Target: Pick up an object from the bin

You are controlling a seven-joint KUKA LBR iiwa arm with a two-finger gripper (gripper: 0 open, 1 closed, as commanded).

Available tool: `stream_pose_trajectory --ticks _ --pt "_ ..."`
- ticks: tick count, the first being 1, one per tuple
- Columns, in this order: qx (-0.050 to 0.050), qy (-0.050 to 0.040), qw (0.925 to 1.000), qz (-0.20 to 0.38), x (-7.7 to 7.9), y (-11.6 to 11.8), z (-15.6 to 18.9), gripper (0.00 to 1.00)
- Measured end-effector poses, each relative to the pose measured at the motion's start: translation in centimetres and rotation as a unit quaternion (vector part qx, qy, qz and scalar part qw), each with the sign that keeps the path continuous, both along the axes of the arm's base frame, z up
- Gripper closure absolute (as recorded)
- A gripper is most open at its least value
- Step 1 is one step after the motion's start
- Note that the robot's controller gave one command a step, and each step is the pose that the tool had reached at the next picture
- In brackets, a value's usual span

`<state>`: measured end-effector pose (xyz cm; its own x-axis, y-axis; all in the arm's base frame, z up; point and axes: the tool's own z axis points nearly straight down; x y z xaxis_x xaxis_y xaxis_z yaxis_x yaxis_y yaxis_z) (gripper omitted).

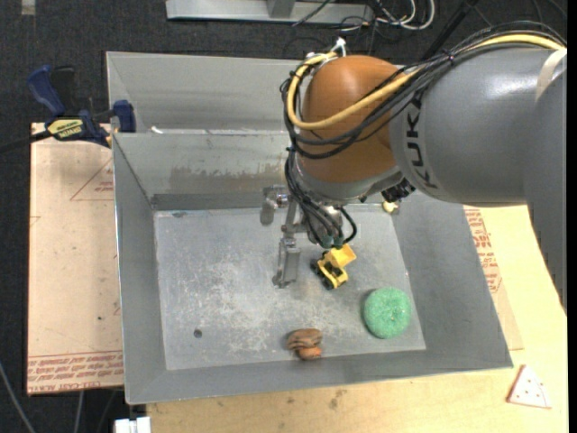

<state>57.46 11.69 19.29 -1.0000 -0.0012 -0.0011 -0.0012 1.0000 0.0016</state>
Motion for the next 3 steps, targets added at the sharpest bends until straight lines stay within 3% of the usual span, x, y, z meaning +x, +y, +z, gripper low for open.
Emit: stream_pose_trajectory --ticks 1,2,3 --pt "0.000 0.0029 0.9998 0.021 -3.1 -3.2 2.7 0.00" --pt "0.000 -0.0005 1.0000 -0.006 -2.9 -8.3 3.3 0.00" --pt "-0.001 -0.0019 0.9978 0.066 -3.5 -8.7 0.4 0.00"
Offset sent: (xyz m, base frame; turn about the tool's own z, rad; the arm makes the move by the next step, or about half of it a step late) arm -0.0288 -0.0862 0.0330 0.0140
